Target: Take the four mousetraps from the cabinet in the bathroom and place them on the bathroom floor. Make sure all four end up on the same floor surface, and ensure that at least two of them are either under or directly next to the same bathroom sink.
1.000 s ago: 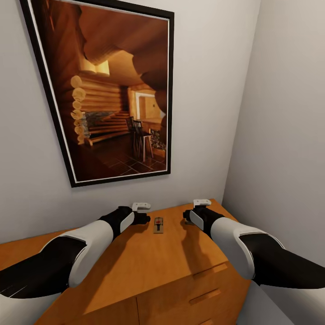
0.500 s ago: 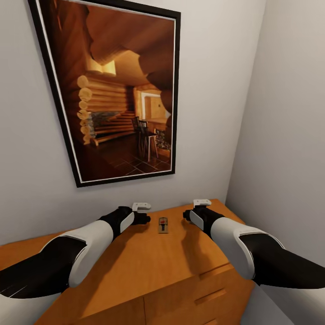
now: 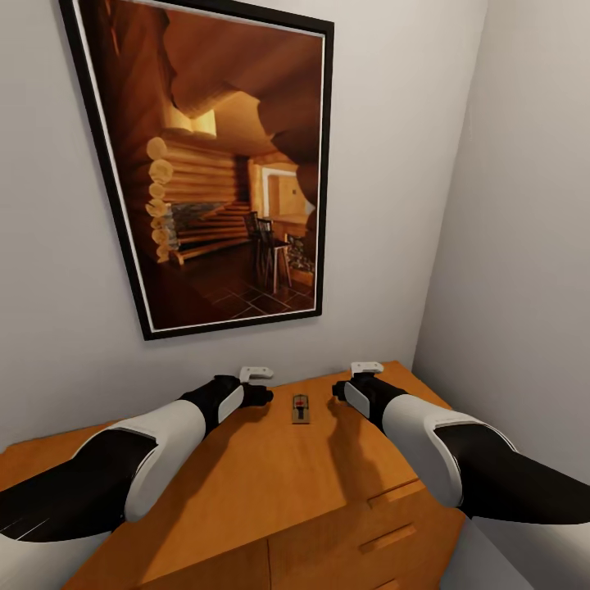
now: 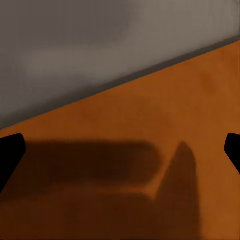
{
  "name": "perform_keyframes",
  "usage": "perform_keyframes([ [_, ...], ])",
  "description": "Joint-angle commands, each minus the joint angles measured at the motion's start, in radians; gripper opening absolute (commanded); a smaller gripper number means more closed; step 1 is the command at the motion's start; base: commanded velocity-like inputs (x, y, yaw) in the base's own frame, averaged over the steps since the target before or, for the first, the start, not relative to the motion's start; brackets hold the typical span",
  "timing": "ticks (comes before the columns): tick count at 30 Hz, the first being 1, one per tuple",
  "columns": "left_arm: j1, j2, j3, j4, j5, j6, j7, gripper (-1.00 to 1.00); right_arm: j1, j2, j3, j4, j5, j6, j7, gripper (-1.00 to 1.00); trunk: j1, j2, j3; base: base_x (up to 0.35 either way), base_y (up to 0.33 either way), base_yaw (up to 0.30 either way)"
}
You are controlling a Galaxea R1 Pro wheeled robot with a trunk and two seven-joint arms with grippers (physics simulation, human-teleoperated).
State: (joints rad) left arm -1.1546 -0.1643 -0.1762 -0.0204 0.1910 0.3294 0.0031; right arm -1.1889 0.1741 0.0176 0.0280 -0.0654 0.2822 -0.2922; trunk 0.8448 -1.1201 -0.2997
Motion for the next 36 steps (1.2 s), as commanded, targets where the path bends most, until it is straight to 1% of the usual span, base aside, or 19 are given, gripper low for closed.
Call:
perform_keyframes([
  [1,-0.001,0.000,-0.008,-0.001,0.010,0.000,0.001,1.00,-0.001,0.000,0.002,0.002,-0.007,0.001,-0.004,1.00,0.000,-0.001,-0.001,0.000,0.005,0.000],
  [10,-0.001,0.000,-0.009,0.001,0.010,-0.018,0.003,1.00,-0.001,0.000,0.002,0.001,-0.005,0.000,-0.004,1.00,0.000,-0.001,-0.001,0.000,0.002,0.000],
  [28,-0.001,0.000,-0.009,0.002,0.009,-0.015,0.001,1.00,-0.001,0.000,0.002,0.001,-0.005,0.001,0.000,1.00,0.000,-0.001,-0.001,0.000,0.000,0.000],
  [32,-0.001,0.000,-0.009,0.002,0.009,-0.015,0.001,1.00,-0.001,0.000,0.002,0.001,-0.005,0.002,0.015,1.00,0.000,-0.001,-0.001,0.000,0.000,0.000],
  [36,-0.001,0.000,-0.010,0.002,0.010,-0.015,0.000,1.00,-0.001,0.000,0.002,0.001,-0.006,0.007,0.055,1.00,0.000,-0.001,-0.001,0.000,0.000,0.000],
])
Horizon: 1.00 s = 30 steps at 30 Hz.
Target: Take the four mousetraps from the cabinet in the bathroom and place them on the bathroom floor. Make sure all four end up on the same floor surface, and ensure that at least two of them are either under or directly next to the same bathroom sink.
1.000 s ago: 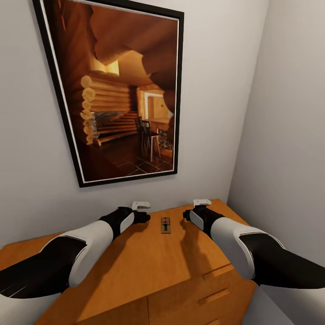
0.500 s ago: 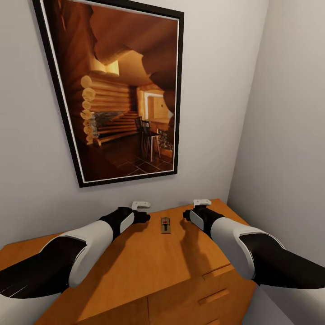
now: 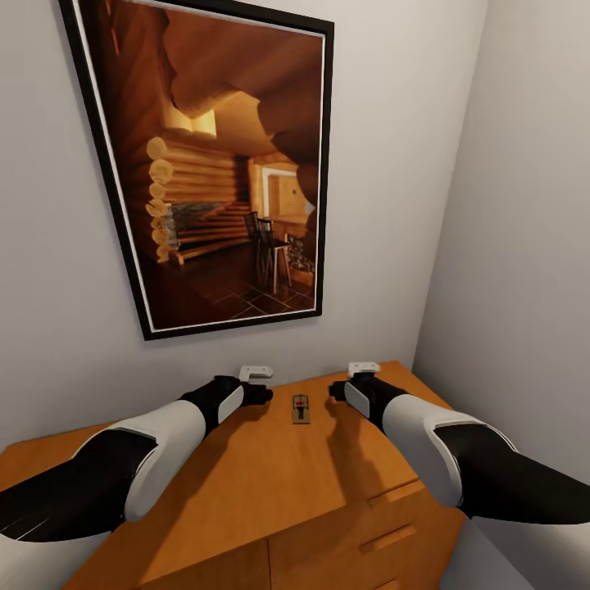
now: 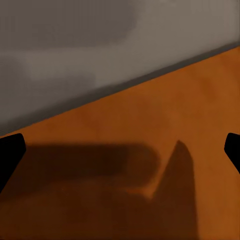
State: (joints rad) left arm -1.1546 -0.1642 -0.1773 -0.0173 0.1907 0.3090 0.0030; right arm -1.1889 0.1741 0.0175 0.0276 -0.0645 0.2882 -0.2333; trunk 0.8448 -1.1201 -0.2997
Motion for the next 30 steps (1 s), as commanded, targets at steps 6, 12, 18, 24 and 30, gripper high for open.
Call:
perform_keyframes([
  [6,-0.001,0.000,-0.009,-0.001,0.010,0.005,0.000,1.00,-0.001,-0.016,0.002,0.002,-0.007,0.003,0.035,1.00,0.000,-0.001,-0.001,0.000,0.000,0.000],
  [12,-0.001,0.000,-0.009,-0.001,0.010,0.005,0.000,1.00,-0.001,-0.029,0.002,0.002,-0.006,0.004,0.047,1.00,0.000,-0.001,-0.001,0.000,0.000,0.000],
  [18,-0.001,0.000,-0.009,-0.001,0.010,0.005,0.000,1.00,-0.001,-0.033,0.002,0.002,-0.006,0.005,0.051,1.00,0.000,-0.001,-0.001,0.000,0.000,0.000],
  [24,-0.001,0.000,-0.009,-0.001,0.010,0.005,0.000,1.00,-0.001,-0.034,0.002,0.002,-0.006,0.005,0.052,1.00,0.000,-0.001,-0.001,0.000,0.000,0.000],
  [30,-0.001,0.000,-0.008,-0.001,0.010,0.005,0.000,1.00,-0.001,-0.034,0.002,0.002,-0.006,0.004,0.052,1.00,0.000,-0.001,-0.001,0.000,0.000,0.000],
])
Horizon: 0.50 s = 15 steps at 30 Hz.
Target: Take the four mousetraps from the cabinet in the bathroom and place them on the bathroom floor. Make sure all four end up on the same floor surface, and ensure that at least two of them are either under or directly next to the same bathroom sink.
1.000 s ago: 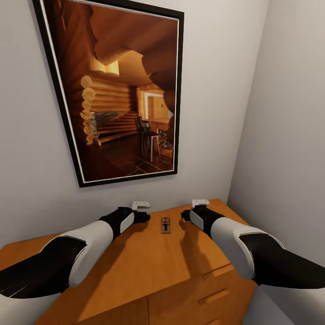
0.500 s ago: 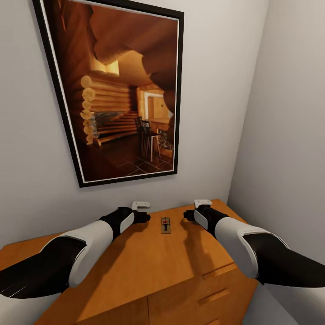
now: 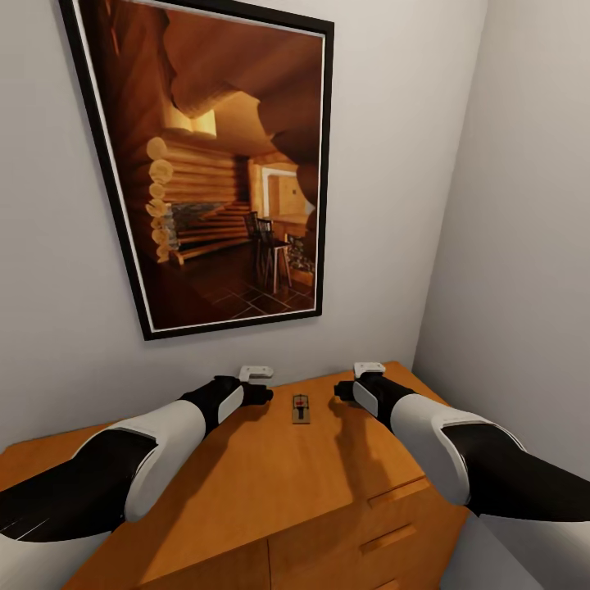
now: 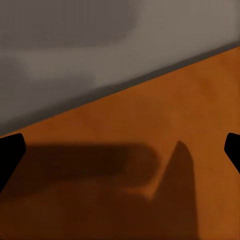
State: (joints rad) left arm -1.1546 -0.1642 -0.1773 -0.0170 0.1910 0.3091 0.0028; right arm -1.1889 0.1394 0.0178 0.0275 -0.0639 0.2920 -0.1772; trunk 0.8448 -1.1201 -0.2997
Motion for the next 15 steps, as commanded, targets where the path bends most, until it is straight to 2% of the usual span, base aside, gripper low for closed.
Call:
perform_keyframes([
  [1,-0.001,0.000,-0.008,-0.001,0.010,0.005,0.000,1.00,-0.001,0.000,0.002,0.002,-0.007,0.000,-0.004,1.00,0.000,-0.001,-0.001,0.000,0.000,0.000],
  [15,-0.001,0.000,-0.009,-0.001,0.010,0.005,0.000,1.00,-0.001,-0.001,0.002,0.002,-0.007,0.000,-0.004,1.00,0.000,-0.001,-0.001,0.000,0.000,0.000],
])
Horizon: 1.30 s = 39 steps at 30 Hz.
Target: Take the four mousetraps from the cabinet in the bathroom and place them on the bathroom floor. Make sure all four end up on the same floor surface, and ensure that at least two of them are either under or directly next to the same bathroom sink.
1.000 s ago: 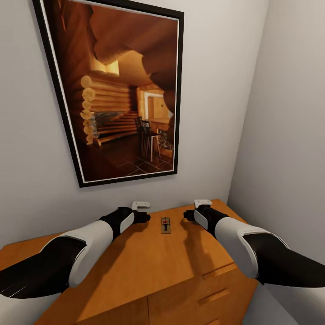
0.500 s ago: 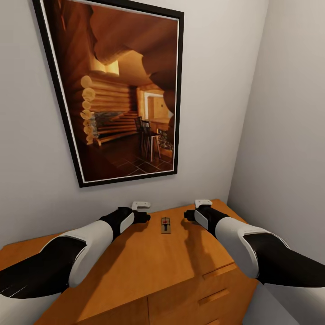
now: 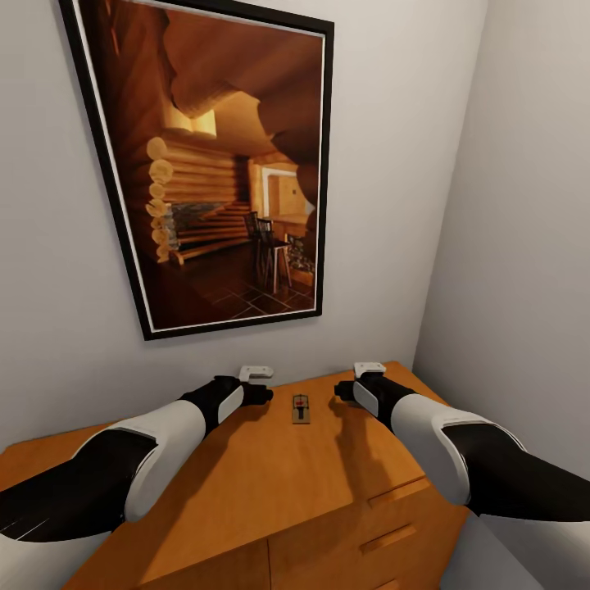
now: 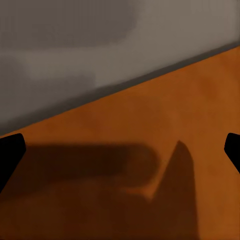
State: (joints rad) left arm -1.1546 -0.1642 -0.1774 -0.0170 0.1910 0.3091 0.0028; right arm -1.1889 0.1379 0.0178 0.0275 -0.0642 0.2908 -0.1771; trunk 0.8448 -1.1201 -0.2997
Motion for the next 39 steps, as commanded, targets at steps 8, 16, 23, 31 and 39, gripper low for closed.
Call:
perform_keyframes([
  [8,-0.001,0.000,-0.008,-0.001,0.010,0.005,0.000,1.00,-0.001,0.000,0.002,0.002,-0.008,0.000,-0.004,1.00,0.000,-0.001,-0.001,0.000,0.000,0.000],
  [16,-0.001,0.000,-0.008,-0.001,0.010,0.005,0.000,1.00,-0.001,-0.017,0.002,0.002,-0.009,-0.001,-0.004,1.00,0.000,-0.001,-0.001,0.000,0.000,0.000],
  [23,-0.001,0.000,-0.008,-0.001,0.010,0.005,0.000,1.00,-0.001,-0.036,0.002,0.002,-0.009,-0.001,-0.004,1.00,0.000,-0.001,-0.001,0.000,0.000,0.000],
  [31,-0.001,0.000,-0.008,-0.001,0.010,0.005,0.000,1.00,-0.001,-0.043,0.002,0.002,-0.010,-0.002,-0.004,1.00,0.000,-0.001,-0.001,0.000,0.000,0.000],
  [39,-0.001,0.000,-0.008,-0.001,0.010,0.005,0.000,1.00,-0.001,-0.043,0.002,0.002,-0.012,-0.006,-0.004,1.00,0.000,-0.001,-0.001,0.000,0.000,0.000],
])
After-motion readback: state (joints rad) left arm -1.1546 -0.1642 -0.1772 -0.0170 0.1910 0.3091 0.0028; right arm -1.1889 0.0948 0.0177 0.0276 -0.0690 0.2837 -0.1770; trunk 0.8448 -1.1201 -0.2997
